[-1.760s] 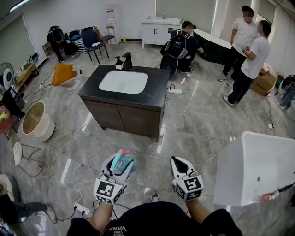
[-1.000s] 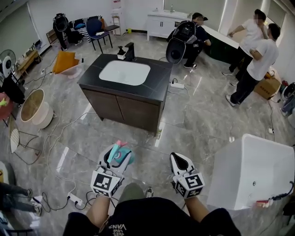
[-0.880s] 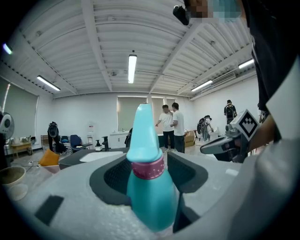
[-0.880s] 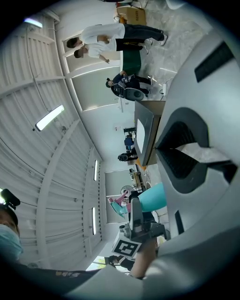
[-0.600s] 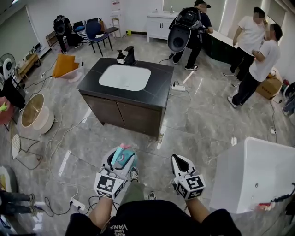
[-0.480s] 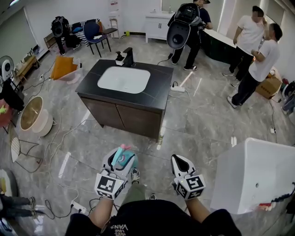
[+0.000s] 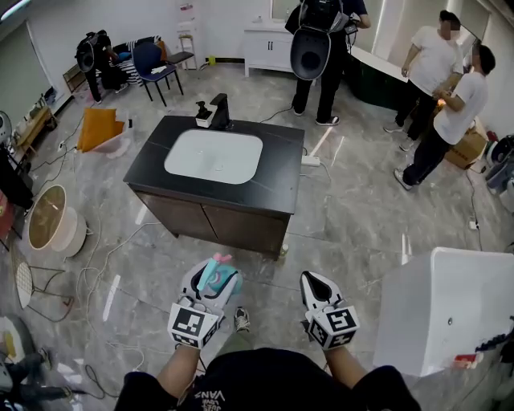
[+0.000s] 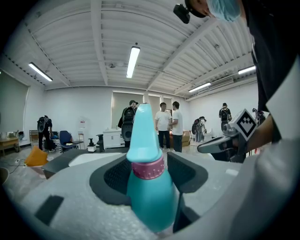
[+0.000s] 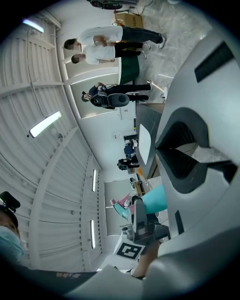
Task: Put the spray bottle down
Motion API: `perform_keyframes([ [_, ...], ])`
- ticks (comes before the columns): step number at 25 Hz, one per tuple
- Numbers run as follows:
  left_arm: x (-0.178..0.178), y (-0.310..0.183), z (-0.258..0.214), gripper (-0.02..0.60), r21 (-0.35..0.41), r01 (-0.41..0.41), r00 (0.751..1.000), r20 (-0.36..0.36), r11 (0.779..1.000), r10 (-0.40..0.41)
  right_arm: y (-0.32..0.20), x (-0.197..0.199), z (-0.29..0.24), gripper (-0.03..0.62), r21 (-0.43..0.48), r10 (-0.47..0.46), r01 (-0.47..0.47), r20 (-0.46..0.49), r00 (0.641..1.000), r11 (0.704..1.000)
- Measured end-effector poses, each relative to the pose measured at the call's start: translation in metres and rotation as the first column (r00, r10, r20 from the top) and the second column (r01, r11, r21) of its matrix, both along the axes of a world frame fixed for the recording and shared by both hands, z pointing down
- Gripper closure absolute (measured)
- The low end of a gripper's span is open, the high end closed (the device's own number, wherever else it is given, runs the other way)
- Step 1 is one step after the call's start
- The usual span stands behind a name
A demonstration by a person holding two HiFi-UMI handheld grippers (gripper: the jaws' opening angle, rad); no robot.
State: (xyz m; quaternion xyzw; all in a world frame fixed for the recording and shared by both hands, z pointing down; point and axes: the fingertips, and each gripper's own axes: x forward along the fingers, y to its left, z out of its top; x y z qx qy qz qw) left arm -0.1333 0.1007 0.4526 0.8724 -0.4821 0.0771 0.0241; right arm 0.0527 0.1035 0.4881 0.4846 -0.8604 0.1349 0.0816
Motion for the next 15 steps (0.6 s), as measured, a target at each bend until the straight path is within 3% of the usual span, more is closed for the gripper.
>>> perform_keyframes([
  [15, -0.033, -0.119, 0.002, 0.34, -0.005, -0.179, 0.984, 0.017, 0.984, 0.179, -0.092, -0.042, -0.002, 0.594, 0.01, 0.159, -0.159, 0.008, 0.987, 0.987],
])
